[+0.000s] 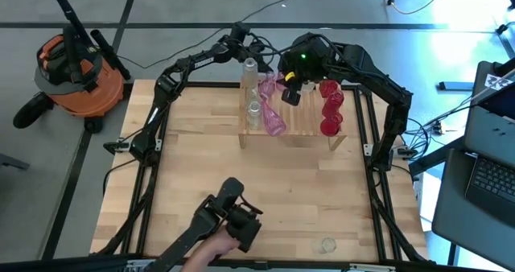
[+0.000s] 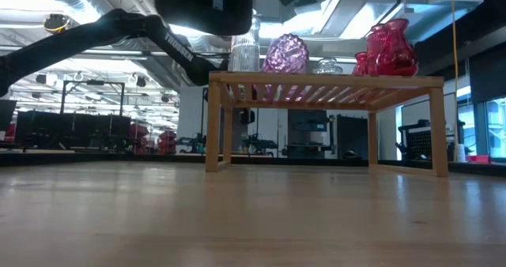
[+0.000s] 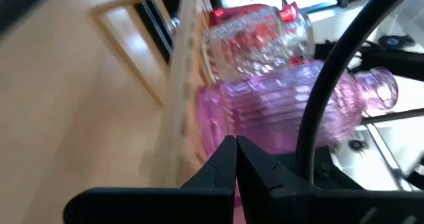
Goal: Sort vases onto shelf
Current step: Adjust the pink vase on the shelf
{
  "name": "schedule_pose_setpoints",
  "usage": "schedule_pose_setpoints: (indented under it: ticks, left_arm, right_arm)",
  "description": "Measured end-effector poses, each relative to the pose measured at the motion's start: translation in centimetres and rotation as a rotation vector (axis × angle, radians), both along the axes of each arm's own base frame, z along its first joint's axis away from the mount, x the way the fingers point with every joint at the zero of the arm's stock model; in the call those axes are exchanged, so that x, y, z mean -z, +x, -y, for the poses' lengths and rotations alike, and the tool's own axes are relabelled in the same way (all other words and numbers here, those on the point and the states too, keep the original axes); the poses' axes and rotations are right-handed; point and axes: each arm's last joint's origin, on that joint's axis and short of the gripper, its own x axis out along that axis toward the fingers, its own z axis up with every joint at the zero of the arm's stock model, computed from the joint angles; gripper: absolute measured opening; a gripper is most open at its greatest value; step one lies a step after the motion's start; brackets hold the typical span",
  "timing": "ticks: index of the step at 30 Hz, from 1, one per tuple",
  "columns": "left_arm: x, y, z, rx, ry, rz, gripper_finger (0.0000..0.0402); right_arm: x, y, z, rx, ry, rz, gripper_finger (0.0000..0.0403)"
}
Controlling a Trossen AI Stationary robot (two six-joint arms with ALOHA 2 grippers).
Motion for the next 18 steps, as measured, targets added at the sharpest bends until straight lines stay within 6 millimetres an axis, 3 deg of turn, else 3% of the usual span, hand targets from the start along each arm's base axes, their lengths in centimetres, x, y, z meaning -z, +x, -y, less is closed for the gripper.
schedule_pose_setpoints:
  ticks: [13,18]
  left_arm:
    - [0.2,0.0,0.3,0.027,-0.034,-0.012,0.0]
    - [0.2,0.0,0.3,0.03,-0.038,-0.013,0.0]
  right_arm:
    - [0.0,0.4,-1.4,-0.022,-0.029,-0.006,0.0117]
    - [0.4,1.0,-2.3,-0.113,-0.071,-0.055,0.0117]
